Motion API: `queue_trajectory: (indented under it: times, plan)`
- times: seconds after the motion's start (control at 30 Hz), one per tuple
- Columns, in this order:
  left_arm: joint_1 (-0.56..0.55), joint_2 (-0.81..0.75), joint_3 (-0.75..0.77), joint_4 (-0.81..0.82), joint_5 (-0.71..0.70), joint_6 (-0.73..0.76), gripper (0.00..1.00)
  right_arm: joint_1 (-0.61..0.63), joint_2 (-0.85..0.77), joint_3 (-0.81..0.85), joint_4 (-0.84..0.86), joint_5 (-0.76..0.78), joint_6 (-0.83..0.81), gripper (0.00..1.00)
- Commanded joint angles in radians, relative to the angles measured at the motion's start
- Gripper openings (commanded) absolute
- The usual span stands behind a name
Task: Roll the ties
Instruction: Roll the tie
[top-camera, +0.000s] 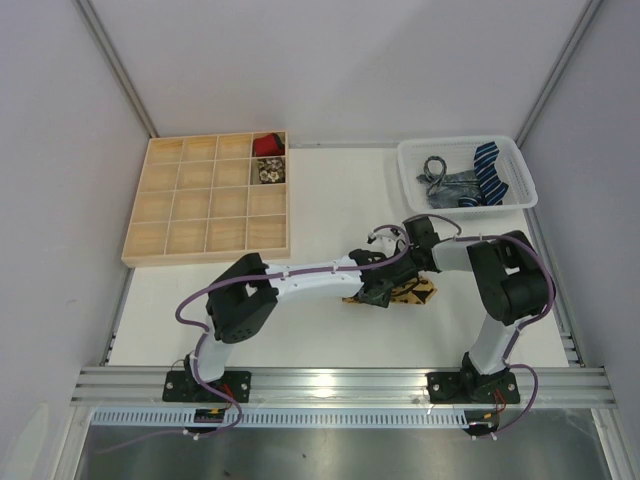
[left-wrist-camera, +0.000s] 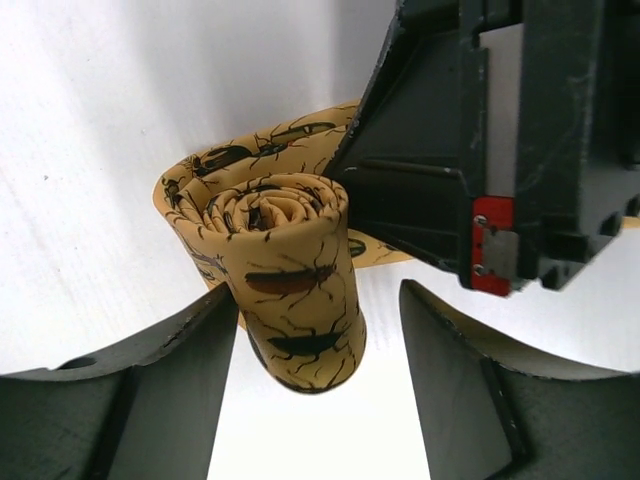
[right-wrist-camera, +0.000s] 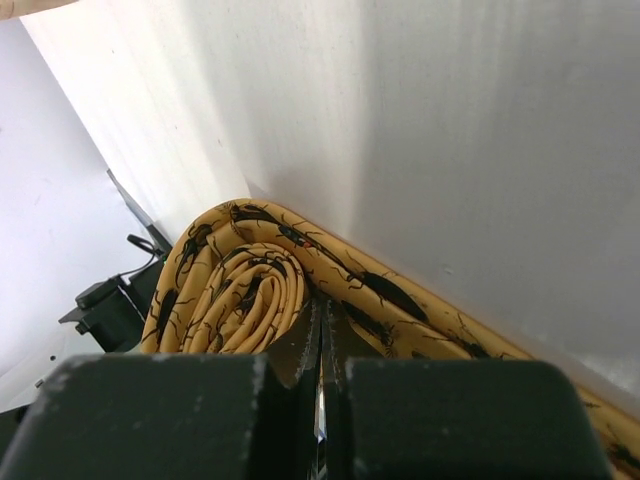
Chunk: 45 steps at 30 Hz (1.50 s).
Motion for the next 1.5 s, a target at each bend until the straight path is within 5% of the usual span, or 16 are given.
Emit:
queue_trajectory:
  times: [0.0,1.0,1.47]
  plan:
    - [-0.001,-0.058,0.059,0.014,0.033,0.018,0.71,-0.014,-0.046,0.022,-0.033,0.019,-0.034,0.00]
    - [0.005,-0.044,0.100,0.132,0.071,0.081,0.71,-0.173,-0.216,0.012,-0.246,0.186,-0.117,0.00]
    - [0.014,-0.193,-0.146,0.397,0.132,0.106,0.72,-0.167,-0.332,0.053,-0.346,0.031,-0.181,0.00]
